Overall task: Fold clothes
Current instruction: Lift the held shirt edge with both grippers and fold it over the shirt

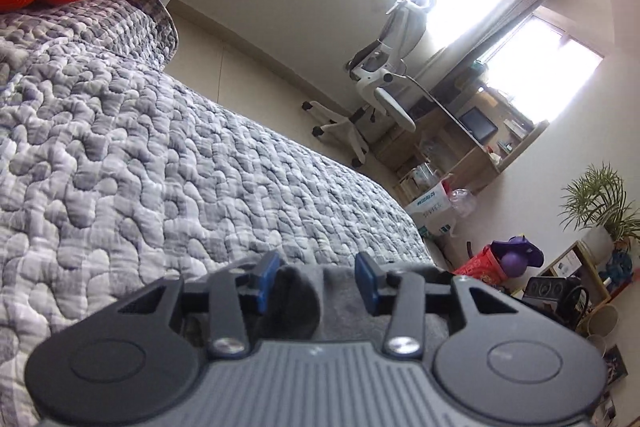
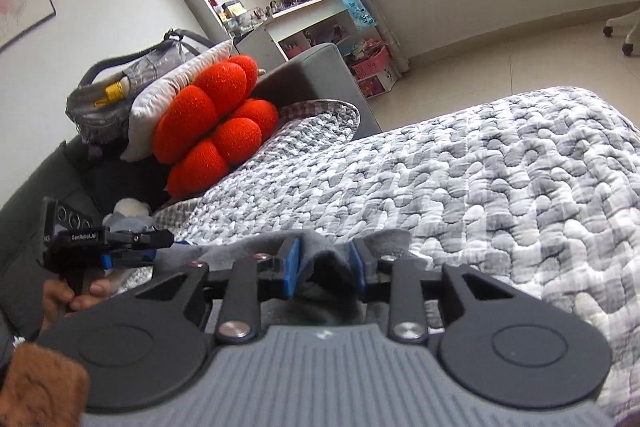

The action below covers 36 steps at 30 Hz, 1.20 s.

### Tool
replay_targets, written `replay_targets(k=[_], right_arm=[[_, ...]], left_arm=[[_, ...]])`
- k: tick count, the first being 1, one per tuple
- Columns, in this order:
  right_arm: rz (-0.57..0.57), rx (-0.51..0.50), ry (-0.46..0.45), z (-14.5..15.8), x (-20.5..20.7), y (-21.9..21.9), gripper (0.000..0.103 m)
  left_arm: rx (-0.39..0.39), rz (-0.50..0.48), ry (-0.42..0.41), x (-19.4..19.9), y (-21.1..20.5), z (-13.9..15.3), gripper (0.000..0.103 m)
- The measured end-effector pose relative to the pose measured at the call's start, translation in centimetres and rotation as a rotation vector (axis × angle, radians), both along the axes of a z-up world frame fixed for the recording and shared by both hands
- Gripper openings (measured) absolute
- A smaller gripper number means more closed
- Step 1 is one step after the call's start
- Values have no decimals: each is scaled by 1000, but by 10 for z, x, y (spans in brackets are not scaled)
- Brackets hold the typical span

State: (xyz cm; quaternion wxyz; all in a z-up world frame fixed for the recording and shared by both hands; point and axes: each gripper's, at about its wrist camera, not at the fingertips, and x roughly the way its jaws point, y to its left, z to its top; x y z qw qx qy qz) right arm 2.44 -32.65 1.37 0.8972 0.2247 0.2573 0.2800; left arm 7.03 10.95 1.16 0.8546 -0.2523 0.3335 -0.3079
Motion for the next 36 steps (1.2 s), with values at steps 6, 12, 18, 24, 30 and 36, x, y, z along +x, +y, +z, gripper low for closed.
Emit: replay_targets(k=[6, 12, 18, 24, 30, 36], right_arm=[[-22, -75, 2, 0, -2, 9, 42], [-69, -155, -35, 6, -7, 19, 10], [-129, -155, -70, 14, -4, 21, 9], [-159, -286, -10, -3, 13, 40, 9], [-185, -280, -30, -1, 4, 35, 25], [-218, -259, -148, 23, -44, 37, 41]], left_arm=[[56, 56, -37, -6, -7, -1, 63], [166, 93, -94, -9, -22, 7, 10], [148, 173, -151, -9, -18, 21, 10], [287, 249, -118, -5, -34, -4, 14], [286, 325, -146, -20, -21, 20, 42], [315, 368, -236, -62, -24, 51, 52]])
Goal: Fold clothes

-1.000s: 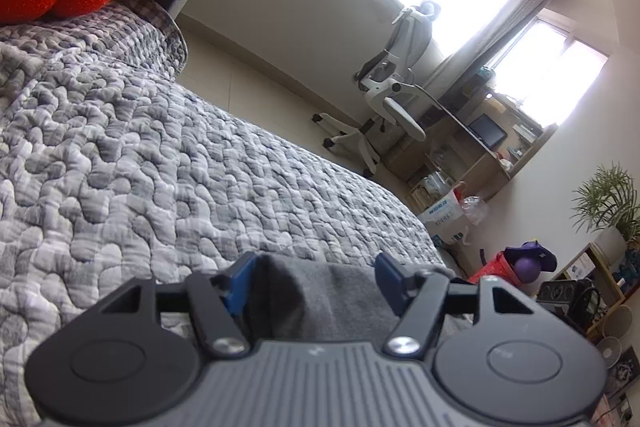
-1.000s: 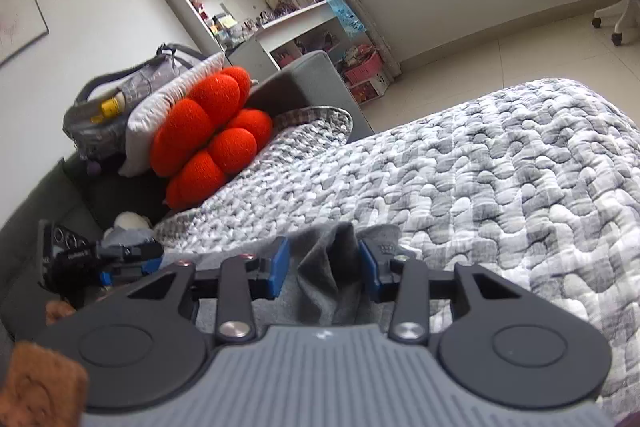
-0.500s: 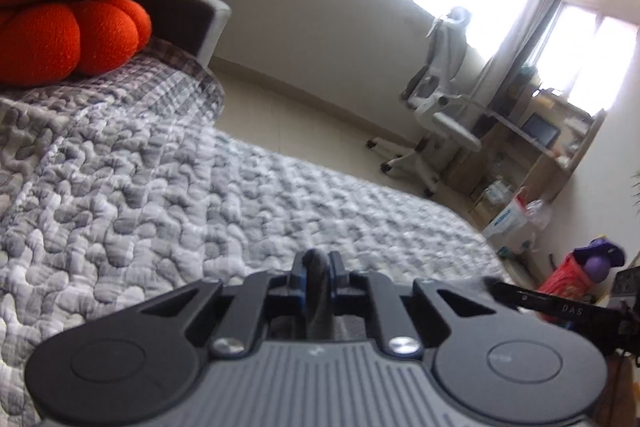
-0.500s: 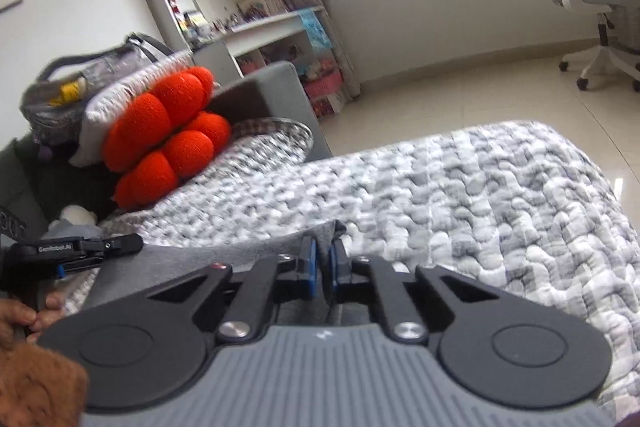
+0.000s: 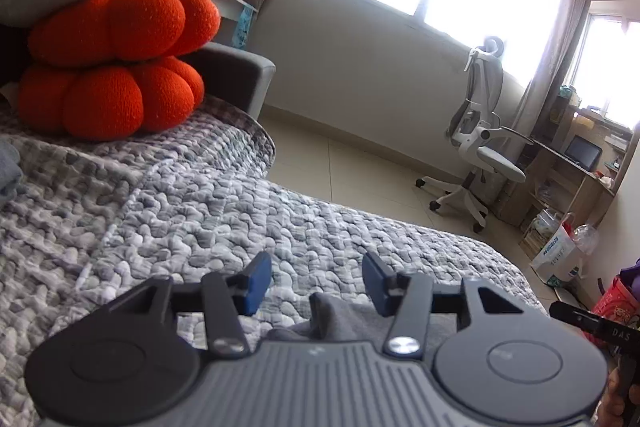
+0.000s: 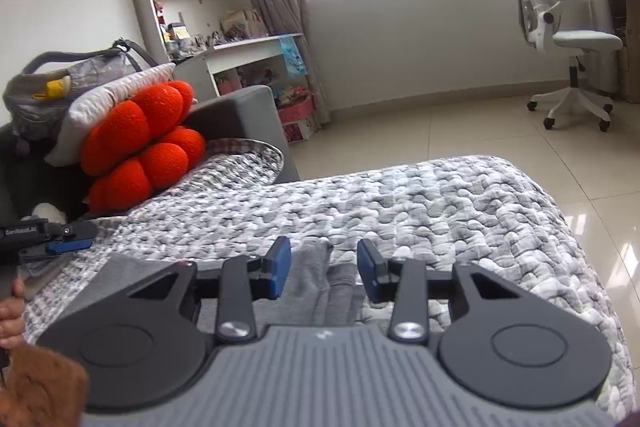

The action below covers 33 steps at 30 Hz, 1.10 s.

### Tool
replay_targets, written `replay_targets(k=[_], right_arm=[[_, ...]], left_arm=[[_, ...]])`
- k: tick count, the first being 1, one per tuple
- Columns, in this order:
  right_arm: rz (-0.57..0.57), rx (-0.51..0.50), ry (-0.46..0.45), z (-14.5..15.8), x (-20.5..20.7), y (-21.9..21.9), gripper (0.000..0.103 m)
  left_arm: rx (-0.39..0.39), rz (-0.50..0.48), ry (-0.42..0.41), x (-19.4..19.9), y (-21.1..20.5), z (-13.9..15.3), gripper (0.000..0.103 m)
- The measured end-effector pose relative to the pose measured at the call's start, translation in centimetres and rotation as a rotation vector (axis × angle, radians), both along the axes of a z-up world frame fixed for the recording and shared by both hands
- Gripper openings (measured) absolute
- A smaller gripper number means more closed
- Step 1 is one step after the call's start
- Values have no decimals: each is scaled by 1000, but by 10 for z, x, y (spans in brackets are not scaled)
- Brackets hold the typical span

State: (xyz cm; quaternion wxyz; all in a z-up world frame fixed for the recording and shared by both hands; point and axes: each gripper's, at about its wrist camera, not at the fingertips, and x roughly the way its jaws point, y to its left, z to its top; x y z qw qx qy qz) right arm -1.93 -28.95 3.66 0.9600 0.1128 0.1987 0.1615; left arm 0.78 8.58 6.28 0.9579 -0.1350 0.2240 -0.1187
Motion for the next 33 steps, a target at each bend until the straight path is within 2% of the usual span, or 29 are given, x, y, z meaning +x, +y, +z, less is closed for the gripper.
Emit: replay_targets(k=[5, 9, 11, 14, 20, 25, 31, 33], right_arm=[[137, -75, -26, 3, -21, 46, 41], [194, -185, -2, -9, -23, 87, 41], [185, -233, 26, -19, -20, 98, 41], [165, -231, 54, -33, -16, 97, 41], [154, -251, 47, -35, -23, 98, 41], [134, -204, 54, -35, -29, 85, 36], [23, -203, 57, -34, -34, 60, 28], [-43, -257, 56, -35, -36, 54, 28]], left_arm=[[52, -145, 0, -25, -56, -8, 54], [115, -164, 30, -23, -89, -30, 54], [145, -148, 43, -20, -94, -40, 54], [166, -127, 44, -19, -96, -50, 56], [159, -100, 23, -23, -95, -56, 58], [148, -95, 13, -27, -94, -57, 60], [143, -89, 9, -28, -94, -58, 61], [146, -87, 7, -29, -95, -59, 61]])
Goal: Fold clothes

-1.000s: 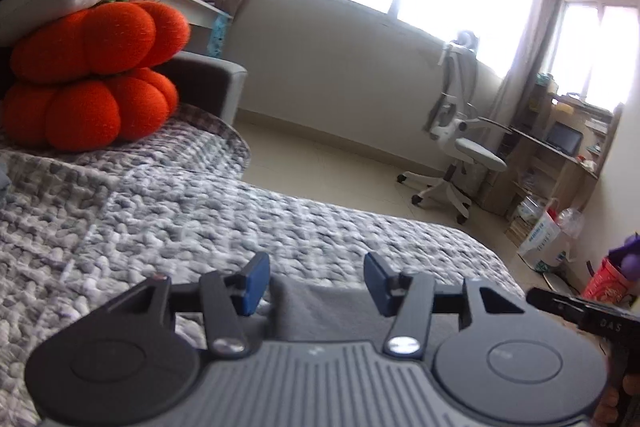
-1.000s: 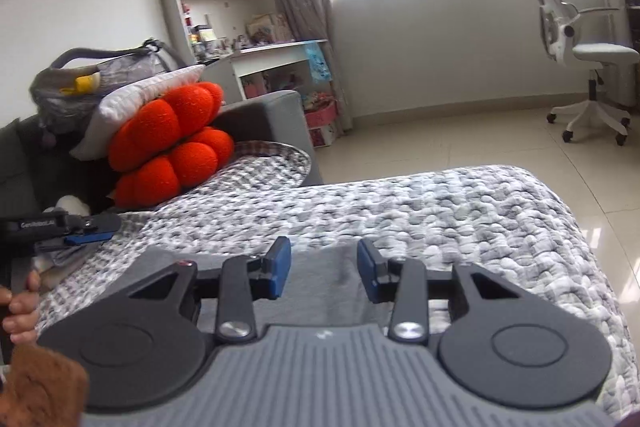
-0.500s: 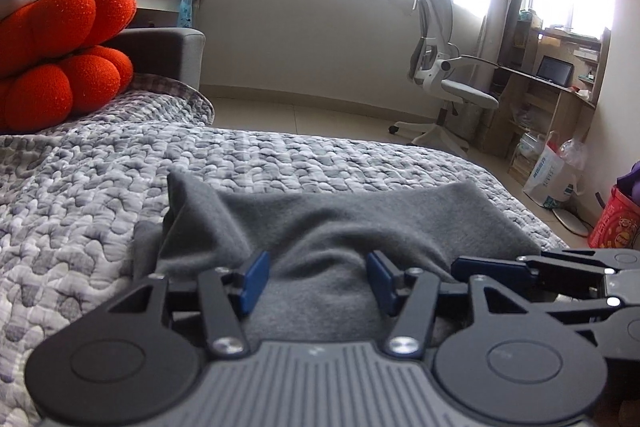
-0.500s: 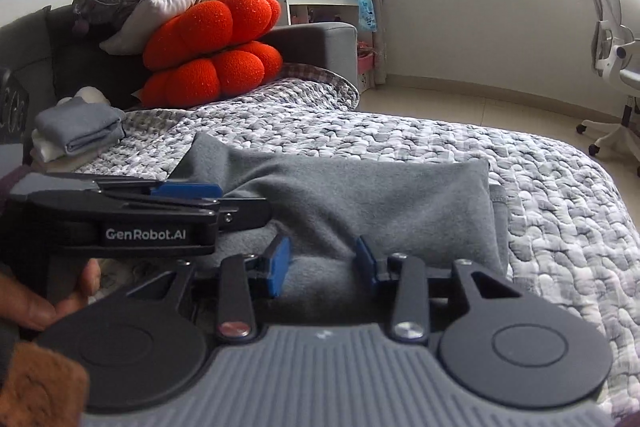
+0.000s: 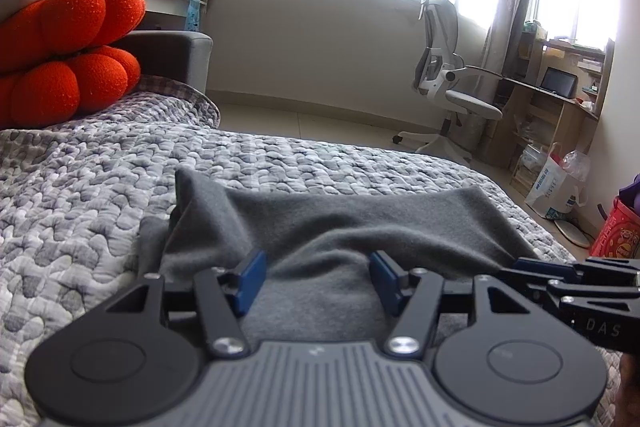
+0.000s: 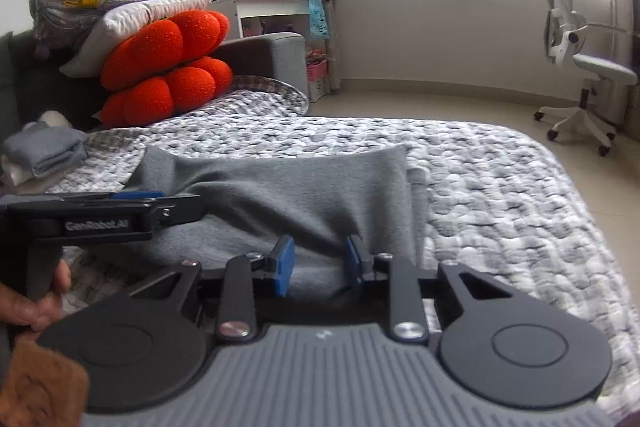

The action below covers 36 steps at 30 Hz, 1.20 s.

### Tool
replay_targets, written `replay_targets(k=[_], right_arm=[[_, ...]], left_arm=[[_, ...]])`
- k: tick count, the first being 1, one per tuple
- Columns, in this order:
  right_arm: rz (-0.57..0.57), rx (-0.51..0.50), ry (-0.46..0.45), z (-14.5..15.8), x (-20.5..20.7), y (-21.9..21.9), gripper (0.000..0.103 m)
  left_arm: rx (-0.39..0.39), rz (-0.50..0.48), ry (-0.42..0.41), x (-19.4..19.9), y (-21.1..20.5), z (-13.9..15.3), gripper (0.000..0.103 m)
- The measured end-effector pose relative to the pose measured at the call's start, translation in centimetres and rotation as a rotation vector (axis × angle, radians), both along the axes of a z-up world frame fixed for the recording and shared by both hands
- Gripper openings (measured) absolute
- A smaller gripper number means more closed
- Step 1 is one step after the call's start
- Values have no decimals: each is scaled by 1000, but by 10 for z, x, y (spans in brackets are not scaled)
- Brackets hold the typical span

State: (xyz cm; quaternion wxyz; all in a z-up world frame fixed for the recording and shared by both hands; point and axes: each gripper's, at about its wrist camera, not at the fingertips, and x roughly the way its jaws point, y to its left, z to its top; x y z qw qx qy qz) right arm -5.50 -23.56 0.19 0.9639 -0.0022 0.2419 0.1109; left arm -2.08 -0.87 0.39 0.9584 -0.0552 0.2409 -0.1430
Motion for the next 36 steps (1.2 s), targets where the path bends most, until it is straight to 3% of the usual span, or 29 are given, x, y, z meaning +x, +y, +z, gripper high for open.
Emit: replay_targets(k=[1, 3, 5, 8, 15, 20, 23, 25, 29, 32, 36], right_arm=[[-33, -29, -4, 0, -1, -3, 32], [-99, -26, 8, -2, -1, -17, 58], [-105, 49, 40, -2, -1, -34, 58], [-116, 34, 32, -1, -5, -34, 58], [-14, 101, -80, 24, -7, -14, 58], [82, 120, -36, 26, 28, 11, 58], [103, 77, 16, 15, 50, 25, 58], [71, -4, 9, 0, 54, 29, 58], [32, 100, 7, -2, 49, 10, 55], [20, 74, 5, -3, 47, 13, 54], [13, 47, 1, -4, 48, 17, 54]], left_arm=[[2, 1, -1, -1, -1, 0, 61], [6, 2, -4, -1, -2, 0, 61], [10, 1, -5, -2, -3, 0, 62], [12, 2, -7, -2, -3, 0, 62], [19, 0, -10, -1, -3, 0, 62], [22, 0, -11, 0, -4, 0, 62], [19, -2, -11, 0, -3, 0, 62], [16, -6, -9, 0, -3, 0, 63], [-5, -13, -7, 0, 1, 1, 63], [-1, 10, -29, 1, 5, 9, 65], [35, 39, -97, 5, 8, 27, 76]])
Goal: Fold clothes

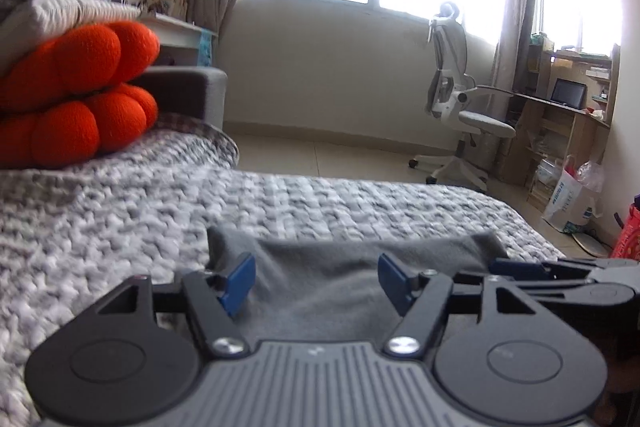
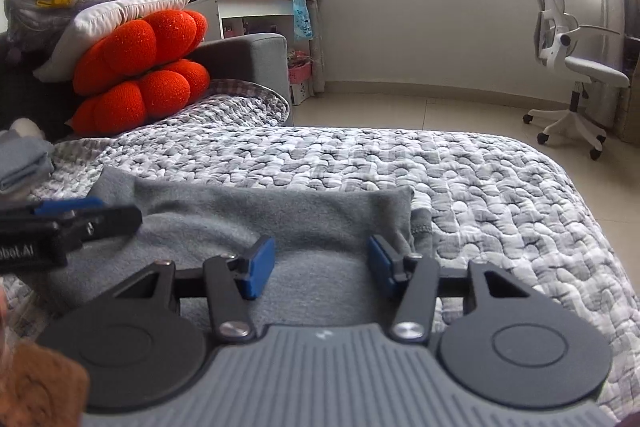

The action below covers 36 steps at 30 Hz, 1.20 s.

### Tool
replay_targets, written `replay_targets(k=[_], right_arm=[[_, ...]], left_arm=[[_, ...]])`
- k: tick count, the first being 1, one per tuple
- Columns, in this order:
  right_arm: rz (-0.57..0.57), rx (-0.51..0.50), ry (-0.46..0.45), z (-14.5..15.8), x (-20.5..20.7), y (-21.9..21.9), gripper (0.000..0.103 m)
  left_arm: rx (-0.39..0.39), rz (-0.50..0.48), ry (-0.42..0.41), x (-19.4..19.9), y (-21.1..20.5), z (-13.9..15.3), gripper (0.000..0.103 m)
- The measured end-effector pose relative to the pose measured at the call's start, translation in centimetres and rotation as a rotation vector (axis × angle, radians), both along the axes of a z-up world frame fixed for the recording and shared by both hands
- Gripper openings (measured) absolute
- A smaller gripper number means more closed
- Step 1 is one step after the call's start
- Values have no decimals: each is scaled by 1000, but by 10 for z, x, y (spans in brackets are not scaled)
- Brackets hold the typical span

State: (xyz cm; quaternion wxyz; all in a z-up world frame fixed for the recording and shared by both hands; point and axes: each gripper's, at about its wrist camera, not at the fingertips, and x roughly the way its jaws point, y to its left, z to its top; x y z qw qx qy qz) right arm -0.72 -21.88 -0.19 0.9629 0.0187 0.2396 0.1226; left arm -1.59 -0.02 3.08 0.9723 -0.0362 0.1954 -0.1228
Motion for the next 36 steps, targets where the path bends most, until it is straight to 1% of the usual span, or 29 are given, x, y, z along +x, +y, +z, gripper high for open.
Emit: replay_targets(k=[1, 2, 3, 6, 9, 11, 12, 16, 17, 19, 20, 21, 24, 29, 31, 33, 34, 36], right_arm=[[0, 13, 2, 0, 0, -2, 54], [0, 21, 5, 0, 1, -4, 54], [0, 19, 6, -1, 1, -3, 54], [-1, 7, 8, -1, 2, -1, 54], [0, 17, 10, -1, 2, -2, 54], [1, 24, 11, -1, 2, -3, 55], [1, 26, 11, -1, 2, -3, 55], [0, 34, 9, 0, 2, -4, 55], [0, 37, 9, 0, 1, -5, 55], [0, 43, 10, 0, 1, -6, 54], [0, 44, 10, 0, 1, -6, 54], [-1, 44, 11, 0, 1, -5, 54], [0, 49, 11, 0, 1, -6, 54], [6, 76, 6, 1, 0, -9, 55], [24, 112, 2, 2, -2, -15, 60], [13, 159, -1, 4, -10, -26, 64], [-10, 159, -6, 5, -17, -31, 67], [-64, 152, -17, 5, -32, -43, 77]], left_arm=[[2, -10, 15, 6, 0, 1, 79], [4, -20, 30, 13, 0, 1, 79], [6, -4, 52, 18, 3, -2, 79], [10, 93, 130, 36, 15, -19, 76], [-76, 133, 170, 40, 33, -23, 73], [-98, 146, 174, 39, 37, -25, 71], [-100, 153, 172, 39, 38, -25, 69], [-118, 199, 172, 33, 43, -26, 65], [-122, 217, 170, 32, 45, -27, 65], [-129, 275, 181, 34, 49, -28, 70], [-137, 288, 186, 34, 51, -28, 70], [-140, 288, 187, 34, 52, -28, 70], [-113, 294, 180, 32, 47, -27, 70], [-131, 284, 183, 31, 50, -27, 70], [-144, 261, 197, 31, 53, -25, 70], [-159, 239, 210, 23, 61, -22, 70], [-167, 231, 212, 15, 66, -20, 69], [-188, 222, 212, -3, 75, -14, 69]])
